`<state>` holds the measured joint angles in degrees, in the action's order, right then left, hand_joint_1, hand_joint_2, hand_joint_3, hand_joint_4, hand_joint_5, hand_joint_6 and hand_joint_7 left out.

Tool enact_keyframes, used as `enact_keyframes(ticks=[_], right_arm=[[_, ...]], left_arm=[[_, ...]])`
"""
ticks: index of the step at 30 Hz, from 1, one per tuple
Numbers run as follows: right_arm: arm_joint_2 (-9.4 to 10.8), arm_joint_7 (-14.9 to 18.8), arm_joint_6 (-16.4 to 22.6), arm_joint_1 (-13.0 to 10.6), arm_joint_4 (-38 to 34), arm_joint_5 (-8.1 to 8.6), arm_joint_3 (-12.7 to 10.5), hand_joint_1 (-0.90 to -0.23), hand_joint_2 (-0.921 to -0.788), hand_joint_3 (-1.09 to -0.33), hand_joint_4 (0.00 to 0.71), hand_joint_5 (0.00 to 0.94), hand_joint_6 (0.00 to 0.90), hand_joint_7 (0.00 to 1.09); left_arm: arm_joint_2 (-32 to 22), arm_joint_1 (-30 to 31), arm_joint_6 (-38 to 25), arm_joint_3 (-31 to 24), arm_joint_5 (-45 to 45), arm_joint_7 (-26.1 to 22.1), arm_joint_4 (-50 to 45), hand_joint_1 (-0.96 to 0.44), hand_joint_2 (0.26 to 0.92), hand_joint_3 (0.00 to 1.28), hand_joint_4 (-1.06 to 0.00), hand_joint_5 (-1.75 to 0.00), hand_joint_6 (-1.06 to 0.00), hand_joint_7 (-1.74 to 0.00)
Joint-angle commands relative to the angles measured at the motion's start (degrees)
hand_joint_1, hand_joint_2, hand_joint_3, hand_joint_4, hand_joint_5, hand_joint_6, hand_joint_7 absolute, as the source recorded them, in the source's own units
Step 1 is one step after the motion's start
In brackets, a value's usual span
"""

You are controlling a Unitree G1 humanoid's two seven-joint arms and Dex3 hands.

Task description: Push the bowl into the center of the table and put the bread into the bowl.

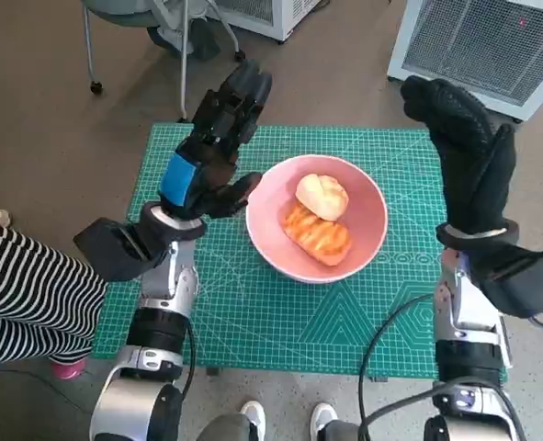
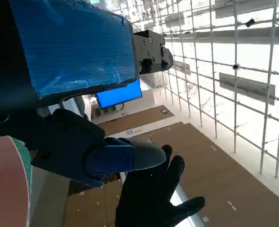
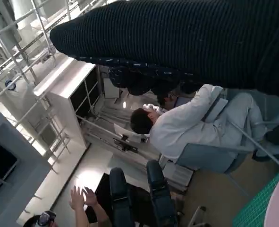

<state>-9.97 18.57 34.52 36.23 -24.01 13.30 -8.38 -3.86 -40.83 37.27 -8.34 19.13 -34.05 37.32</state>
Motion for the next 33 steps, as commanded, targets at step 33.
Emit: enact_keyframes(ticks=[33], right_arm=[[0.74, 0.68, -1.68, -0.88, 0.2, -0.24, 1.01, -0.717, -0.921, -0.679, 0.189, 0.003, 0.097, 0.38]], left_arm=[[0.17, -0.95, 2.68, -3.49, 3.44, -2.69, 2.36, -0.7, 0.921, 0.32, -0.04, -0.01, 0.0, -0.28]])
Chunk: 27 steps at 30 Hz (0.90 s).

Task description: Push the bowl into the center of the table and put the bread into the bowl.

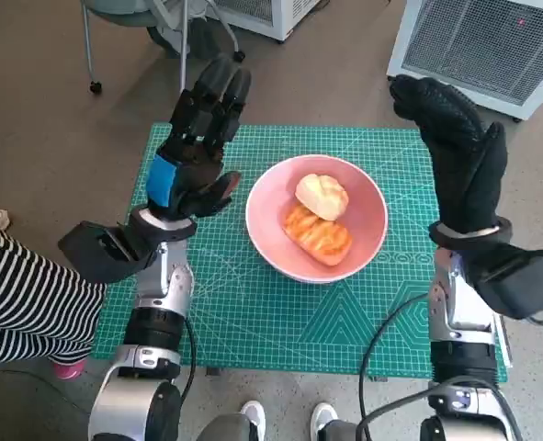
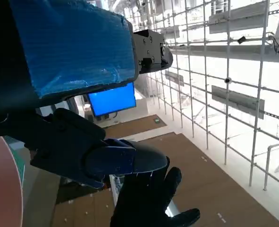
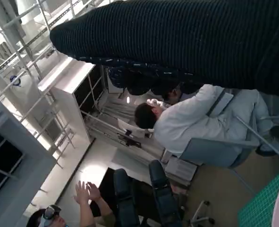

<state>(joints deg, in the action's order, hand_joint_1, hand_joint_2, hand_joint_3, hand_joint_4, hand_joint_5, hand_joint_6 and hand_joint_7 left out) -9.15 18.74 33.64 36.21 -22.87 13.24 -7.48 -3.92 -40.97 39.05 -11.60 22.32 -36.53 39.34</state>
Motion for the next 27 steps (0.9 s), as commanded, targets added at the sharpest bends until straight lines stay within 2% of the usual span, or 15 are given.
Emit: enact_keyframes(ticks=[1, 27], right_arm=[[-0.08, 0.52, -0.8, -0.86, -0.95, -0.19, 0.11, -0.717, -0.921, -0.679, 0.189, 0.003, 0.097, 0.38], [0.12, 1.66, -1.12, -0.12, -2.6, 0.62, -0.29, -0.713, -0.921, -0.68, 0.175, 0.0, 0.091, 0.39]], left_arm=[[0.24, -0.81, 0.93, -0.25, 0.25, -0.23, 0.37, -0.7, 0.921, 0.32, -0.04, -0.01, 0.0, -0.28], [-0.43, -0.56, 1.47, 0.38, -1.95, 1.11, -0.03, -0.69, 0.921, 0.31, -0.06, -0.01, 0.0, -0.32]])
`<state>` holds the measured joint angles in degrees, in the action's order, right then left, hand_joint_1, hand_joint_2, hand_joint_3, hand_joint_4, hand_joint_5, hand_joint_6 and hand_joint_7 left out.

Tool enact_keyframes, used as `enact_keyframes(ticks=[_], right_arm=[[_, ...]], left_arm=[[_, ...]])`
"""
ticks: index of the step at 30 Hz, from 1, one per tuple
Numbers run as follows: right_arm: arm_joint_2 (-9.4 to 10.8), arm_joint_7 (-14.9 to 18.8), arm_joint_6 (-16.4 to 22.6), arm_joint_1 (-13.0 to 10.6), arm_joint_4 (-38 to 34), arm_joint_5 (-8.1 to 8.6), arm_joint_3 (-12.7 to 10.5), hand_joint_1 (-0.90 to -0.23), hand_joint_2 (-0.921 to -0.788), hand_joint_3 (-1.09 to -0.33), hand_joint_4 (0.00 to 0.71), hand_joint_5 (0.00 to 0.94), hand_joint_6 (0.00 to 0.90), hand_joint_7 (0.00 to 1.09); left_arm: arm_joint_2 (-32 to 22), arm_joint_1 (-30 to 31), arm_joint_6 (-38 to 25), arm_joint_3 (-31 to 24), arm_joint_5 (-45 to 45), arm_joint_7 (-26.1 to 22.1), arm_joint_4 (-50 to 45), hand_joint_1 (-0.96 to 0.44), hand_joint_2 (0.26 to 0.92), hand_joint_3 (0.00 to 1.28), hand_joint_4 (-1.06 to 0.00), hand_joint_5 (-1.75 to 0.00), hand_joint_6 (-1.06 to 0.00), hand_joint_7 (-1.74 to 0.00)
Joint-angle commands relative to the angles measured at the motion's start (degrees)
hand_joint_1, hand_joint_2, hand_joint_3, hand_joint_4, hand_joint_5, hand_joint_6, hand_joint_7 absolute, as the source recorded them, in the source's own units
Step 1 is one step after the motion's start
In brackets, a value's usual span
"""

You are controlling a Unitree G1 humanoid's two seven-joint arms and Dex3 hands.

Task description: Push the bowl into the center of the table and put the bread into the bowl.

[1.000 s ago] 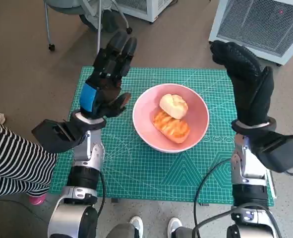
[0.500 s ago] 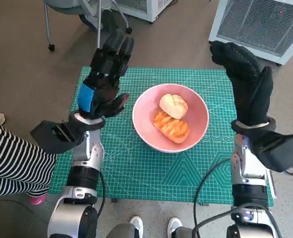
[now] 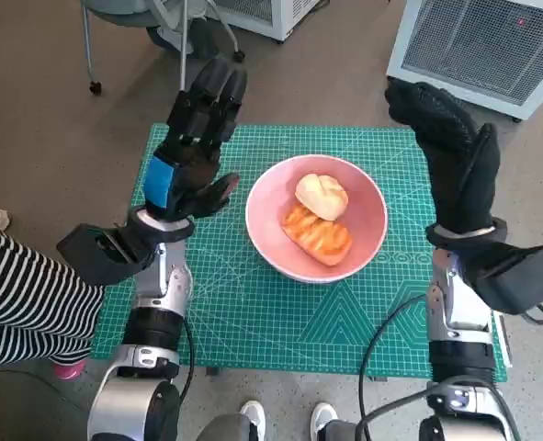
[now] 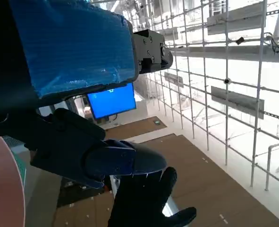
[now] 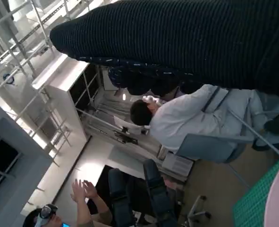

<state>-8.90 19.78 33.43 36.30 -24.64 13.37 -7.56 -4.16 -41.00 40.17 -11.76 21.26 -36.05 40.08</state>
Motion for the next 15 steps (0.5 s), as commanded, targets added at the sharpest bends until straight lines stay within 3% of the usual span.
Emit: enact_keyframes(ticks=[1, 15], right_arm=[[-0.15, 0.66, -0.93, -0.19, -0.84, 0.53, -0.23, -0.713, -0.921, -0.679, 0.175, 0.0, 0.091, 0.39], [-0.25, 1.24, -1.4, -0.22, -0.49, 0.94, -0.57, -0.715, -0.921, -0.679, 0.175, 0.0, 0.089, 0.39]], left_arm=[[-0.2, -0.5, 0.25, 0.59, -1.05, 0.77, -0.96, -0.69, 0.921, 0.31, -0.06, -0.01, 0.0, -0.32], [-0.83, -0.24, -0.46, 1.68, -2.05, 1.58, -2.0, -0.7, 0.921, 0.31, -0.06, -0.01, 0.0, -0.32]])
